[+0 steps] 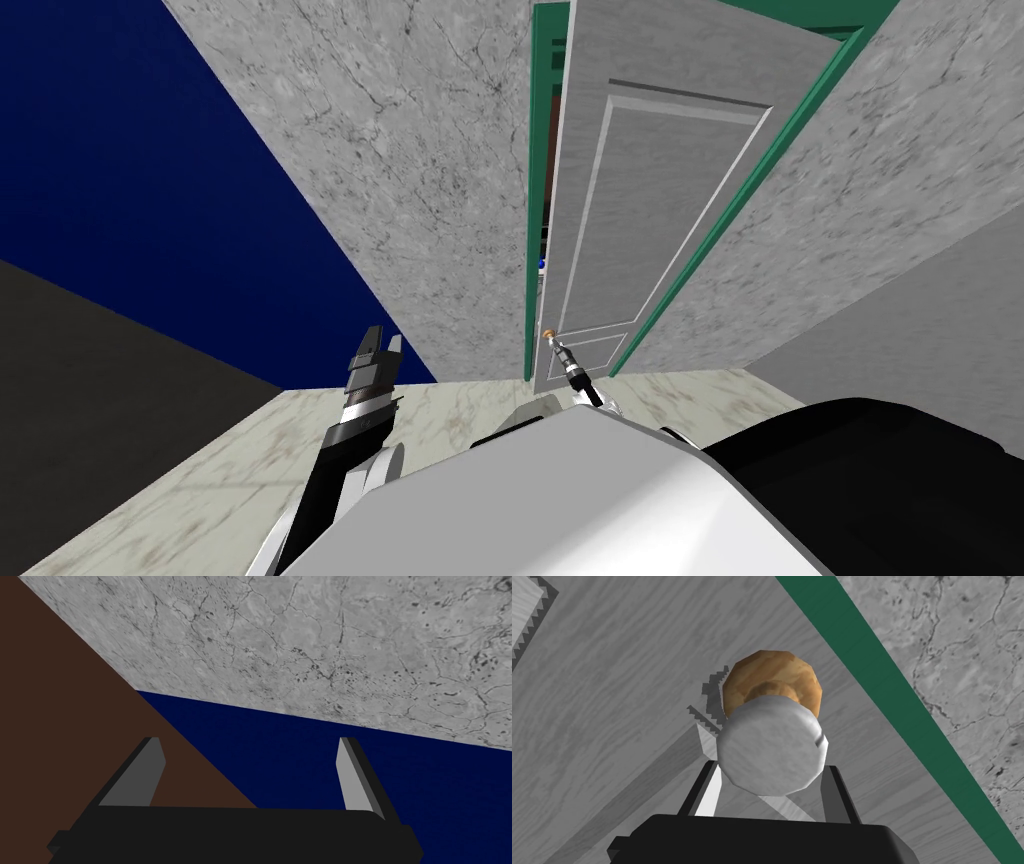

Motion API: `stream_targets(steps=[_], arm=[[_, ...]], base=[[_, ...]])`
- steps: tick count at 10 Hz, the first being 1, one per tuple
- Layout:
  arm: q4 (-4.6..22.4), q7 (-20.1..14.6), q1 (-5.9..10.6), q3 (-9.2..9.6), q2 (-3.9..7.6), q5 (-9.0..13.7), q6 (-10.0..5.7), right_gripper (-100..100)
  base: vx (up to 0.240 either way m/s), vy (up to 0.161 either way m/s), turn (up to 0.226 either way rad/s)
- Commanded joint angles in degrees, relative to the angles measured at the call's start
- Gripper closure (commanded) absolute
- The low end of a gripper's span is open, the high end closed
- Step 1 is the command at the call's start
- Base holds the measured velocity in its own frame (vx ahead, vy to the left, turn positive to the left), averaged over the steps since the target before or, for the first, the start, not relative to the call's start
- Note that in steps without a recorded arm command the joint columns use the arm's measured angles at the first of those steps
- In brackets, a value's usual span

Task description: Pull the door open

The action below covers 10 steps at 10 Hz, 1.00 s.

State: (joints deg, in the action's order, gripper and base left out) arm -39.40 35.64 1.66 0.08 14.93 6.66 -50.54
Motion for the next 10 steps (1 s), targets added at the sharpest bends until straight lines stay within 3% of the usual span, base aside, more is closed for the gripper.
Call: stream_targets(steps=[1, 10], arm=[[0.0, -2.9, -0.22, 0.21, -0.19, 1.0, -0.08, 100], [-0.4, -15.9, -1.02, 0.09, 0.24, 6.7, -0.2, 100]], base=[[-0.032, -0.016, 0.085], [-0.044, -0.026, 0.105]])
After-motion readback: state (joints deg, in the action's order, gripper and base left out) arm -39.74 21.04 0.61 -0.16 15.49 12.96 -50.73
